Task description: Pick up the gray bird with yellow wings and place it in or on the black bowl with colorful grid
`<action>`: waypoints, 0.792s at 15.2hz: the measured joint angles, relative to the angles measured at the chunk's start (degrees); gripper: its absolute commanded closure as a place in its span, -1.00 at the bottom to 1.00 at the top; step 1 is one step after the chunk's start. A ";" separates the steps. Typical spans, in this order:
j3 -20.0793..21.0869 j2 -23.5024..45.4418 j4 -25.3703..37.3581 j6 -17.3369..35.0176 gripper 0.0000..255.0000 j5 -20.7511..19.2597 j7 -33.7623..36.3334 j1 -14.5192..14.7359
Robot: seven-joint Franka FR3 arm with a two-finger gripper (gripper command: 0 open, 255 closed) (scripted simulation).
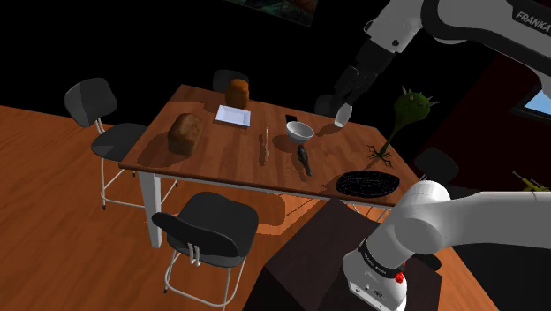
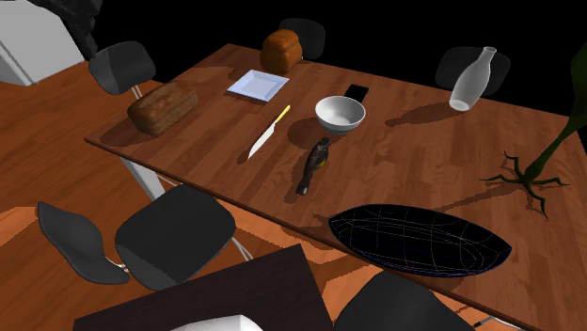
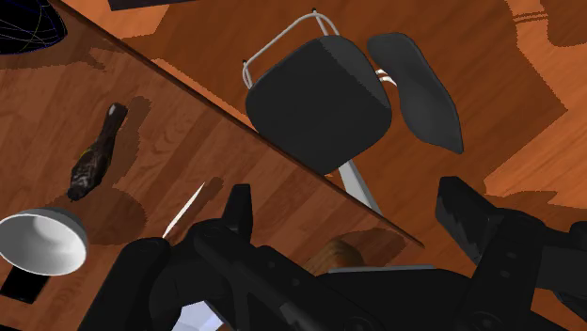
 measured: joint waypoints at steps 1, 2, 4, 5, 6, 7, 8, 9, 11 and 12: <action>0.00 0.00 0.00 0.00 -1.00 0.00 0.00 0.00; -0.08 0.29 -0.49 0.69 -1.00 -0.11 0.01 -0.15; -0.72 1.35 -2.41 3.35 -1.00 -0.68 -0.34 -0.76; -1.16 1.88 -3.69 4.98 -1.00 -1.05 -0.62 -1.14; -1.66 2.73 -4.31 6.31 -1.00 -1.45 -0.91 -1.55; -2.20 4.15 -4.38 7.66 -1.00 -1.86 -1.22 -1.98; -2.62 4.59 -5.30 8.87 -1.00 -2.21 -1.40 -2.38; -2.85 5.61 -5.85 10.28 -1.00 -2.44 -1.36 -2.69; -3.67 8.23 -6.83 13.56 -1.00 -3.07 -1.67 -3.45; -4.37 8.93 -7.86 15.14 -1.00 -3.55 -2.16 -3.98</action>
